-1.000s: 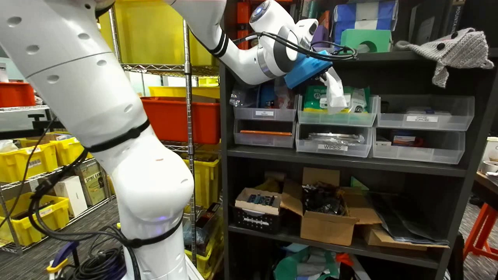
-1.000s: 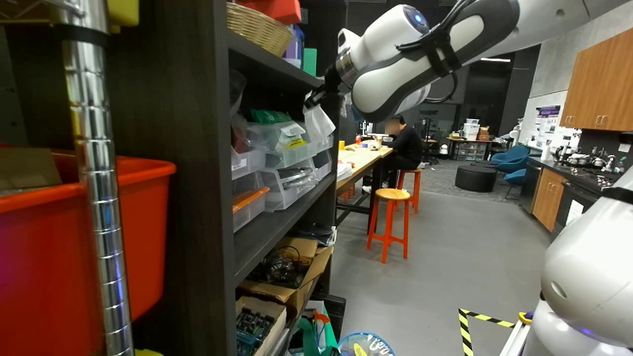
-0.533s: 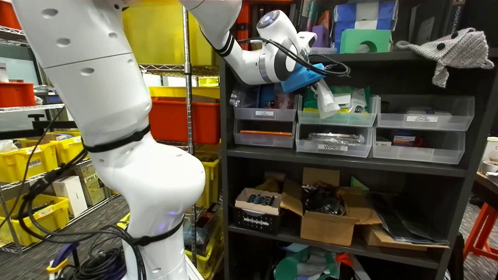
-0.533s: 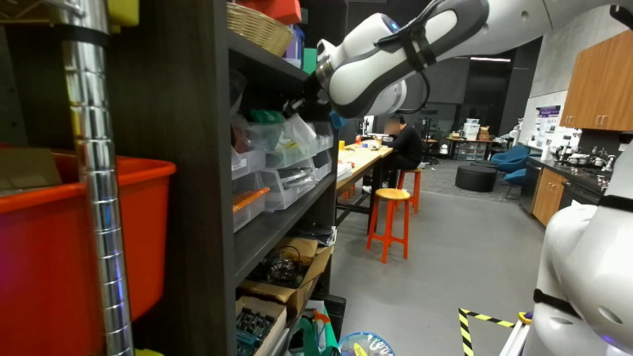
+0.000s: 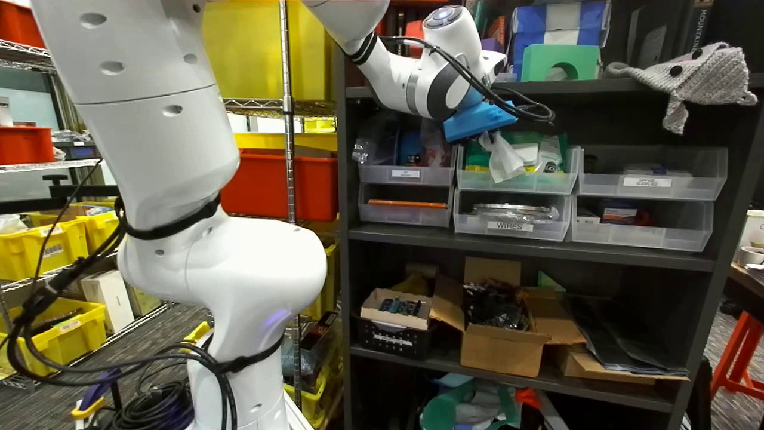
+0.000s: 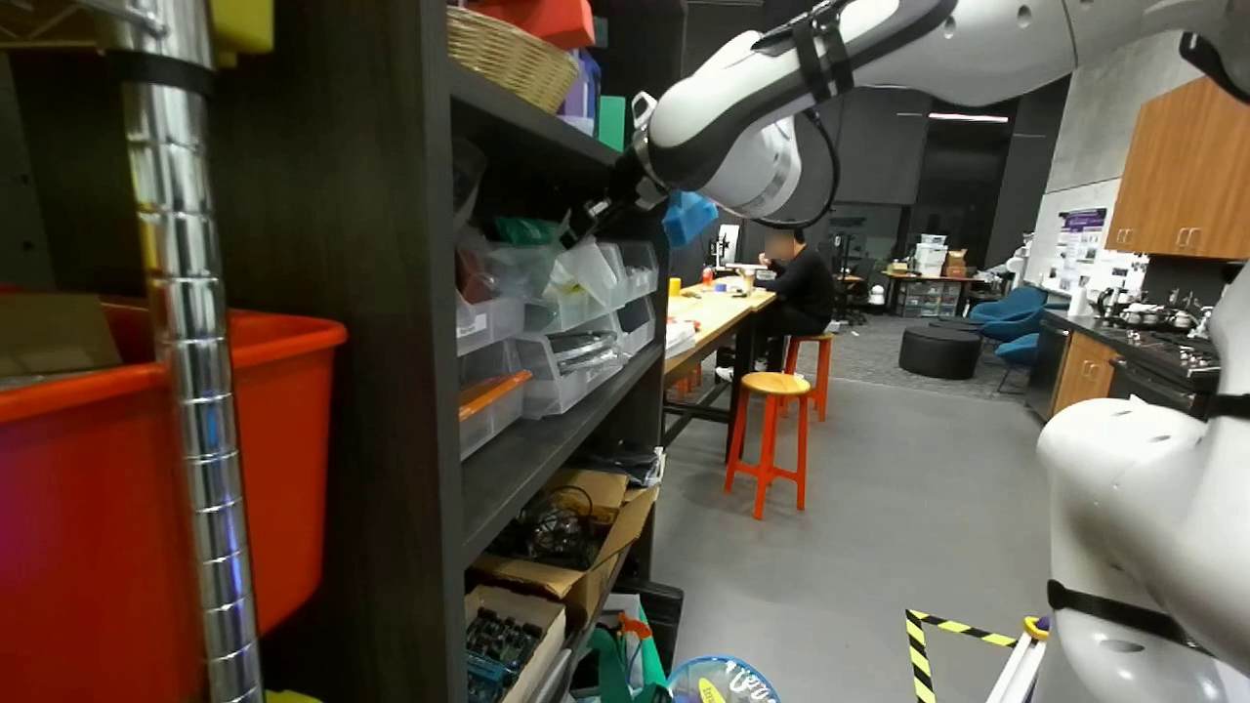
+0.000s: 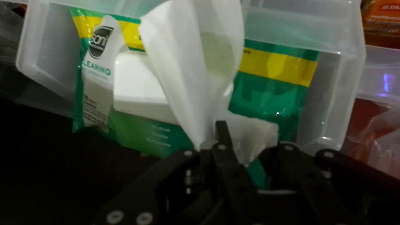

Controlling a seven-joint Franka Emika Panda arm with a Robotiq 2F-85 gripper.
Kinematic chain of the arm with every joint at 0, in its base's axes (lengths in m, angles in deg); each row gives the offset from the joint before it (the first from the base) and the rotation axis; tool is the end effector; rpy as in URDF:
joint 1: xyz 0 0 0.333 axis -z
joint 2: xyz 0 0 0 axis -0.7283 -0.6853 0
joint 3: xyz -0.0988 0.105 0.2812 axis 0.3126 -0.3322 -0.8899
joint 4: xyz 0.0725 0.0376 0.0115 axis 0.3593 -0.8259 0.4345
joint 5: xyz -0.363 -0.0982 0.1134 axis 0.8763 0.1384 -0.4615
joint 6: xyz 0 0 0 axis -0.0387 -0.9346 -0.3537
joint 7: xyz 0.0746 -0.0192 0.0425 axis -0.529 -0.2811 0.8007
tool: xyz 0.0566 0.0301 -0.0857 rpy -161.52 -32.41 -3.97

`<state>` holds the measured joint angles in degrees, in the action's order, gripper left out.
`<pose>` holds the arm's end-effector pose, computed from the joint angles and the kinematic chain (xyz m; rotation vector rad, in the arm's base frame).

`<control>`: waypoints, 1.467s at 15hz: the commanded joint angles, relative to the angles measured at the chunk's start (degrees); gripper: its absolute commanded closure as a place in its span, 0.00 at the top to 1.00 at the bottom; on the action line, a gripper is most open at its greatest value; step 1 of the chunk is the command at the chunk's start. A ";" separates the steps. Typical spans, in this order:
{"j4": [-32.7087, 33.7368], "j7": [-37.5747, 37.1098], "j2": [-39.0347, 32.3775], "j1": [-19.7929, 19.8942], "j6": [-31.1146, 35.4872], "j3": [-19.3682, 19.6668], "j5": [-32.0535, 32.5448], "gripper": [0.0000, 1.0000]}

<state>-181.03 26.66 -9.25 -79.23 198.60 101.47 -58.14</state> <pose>0.5165 -0.0027 0.5772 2.6271 0.7446 1.4182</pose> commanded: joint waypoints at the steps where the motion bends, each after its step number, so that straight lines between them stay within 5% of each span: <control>1: 1.93 4.09 1.55 -2.47 -4.35 3.87 -2.25 0.60; 7: 2.69 4.80 2.05 -2.65 -5.68 6.52 -2.27 0.99; 22: 0.53 2.85 3.05 0.15 -5.09 6.12 1.06 1.00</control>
<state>-178.77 29.28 -7.81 -80.41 194.18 108.51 -58.81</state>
